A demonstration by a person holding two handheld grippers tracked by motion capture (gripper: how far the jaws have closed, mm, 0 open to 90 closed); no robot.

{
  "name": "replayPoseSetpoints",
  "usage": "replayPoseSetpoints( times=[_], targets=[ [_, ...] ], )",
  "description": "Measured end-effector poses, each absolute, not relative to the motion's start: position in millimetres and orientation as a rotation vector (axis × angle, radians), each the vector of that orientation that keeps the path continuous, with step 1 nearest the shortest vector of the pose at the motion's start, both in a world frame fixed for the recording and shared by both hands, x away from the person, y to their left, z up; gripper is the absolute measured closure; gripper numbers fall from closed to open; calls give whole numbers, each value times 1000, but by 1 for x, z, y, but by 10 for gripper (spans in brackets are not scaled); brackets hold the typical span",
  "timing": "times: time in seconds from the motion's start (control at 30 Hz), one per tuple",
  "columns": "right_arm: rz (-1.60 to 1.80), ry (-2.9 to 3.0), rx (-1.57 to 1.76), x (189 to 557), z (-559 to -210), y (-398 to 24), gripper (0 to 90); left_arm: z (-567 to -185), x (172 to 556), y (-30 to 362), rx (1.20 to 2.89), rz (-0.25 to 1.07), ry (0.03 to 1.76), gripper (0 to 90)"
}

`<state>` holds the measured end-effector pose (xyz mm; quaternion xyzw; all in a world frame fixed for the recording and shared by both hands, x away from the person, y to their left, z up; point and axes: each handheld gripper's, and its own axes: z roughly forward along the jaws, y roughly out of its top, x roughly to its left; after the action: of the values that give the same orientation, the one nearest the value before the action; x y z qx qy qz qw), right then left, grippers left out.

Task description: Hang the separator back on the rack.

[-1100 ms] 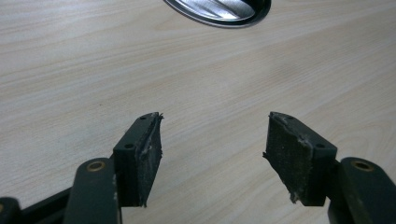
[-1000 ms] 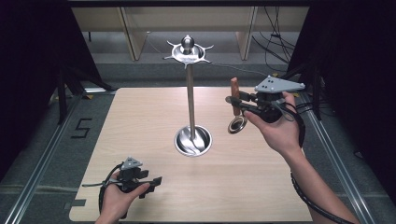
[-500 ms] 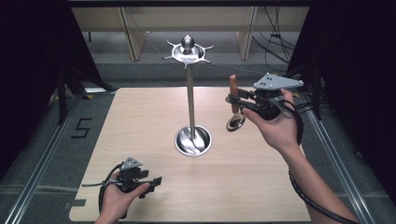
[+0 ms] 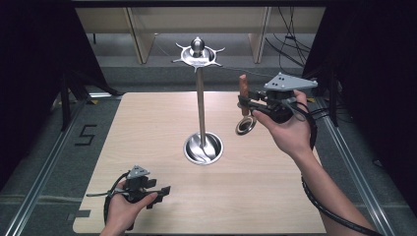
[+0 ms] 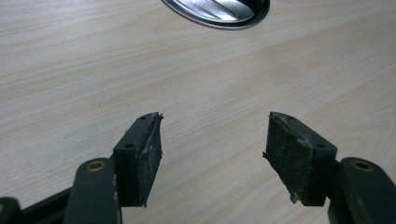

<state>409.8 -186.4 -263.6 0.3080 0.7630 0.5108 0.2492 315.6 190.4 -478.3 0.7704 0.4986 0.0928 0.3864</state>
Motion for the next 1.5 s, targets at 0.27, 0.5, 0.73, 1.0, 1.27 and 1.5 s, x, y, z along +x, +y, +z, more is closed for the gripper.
replayPoseSetpoints(
  times=[0.27,0.5,0.73,1.0,1.27,1.5],
  targets=[
    [1394,2078,830,412,-258,-181,686,-478,316,190,1963,236,1269,350],
    [1395,2065,818,413,-255,-179,686,-479,316,190,1962,233,1270,350],
    [1405,2072,808,414,-249,-174,686,-478,316,190,1963,235,1268,350],
    [1407,2073,805,414,-245,-170,686,-477,316,193,1990,228,1245,350],
    [1409,2078,789,416,-242,-168,686,-477,316,193,1987,224,1246,351],
    [1417,2081,783,417,-240,-165,686,-477,316,193,1988,224,1246,350]
  ],
)
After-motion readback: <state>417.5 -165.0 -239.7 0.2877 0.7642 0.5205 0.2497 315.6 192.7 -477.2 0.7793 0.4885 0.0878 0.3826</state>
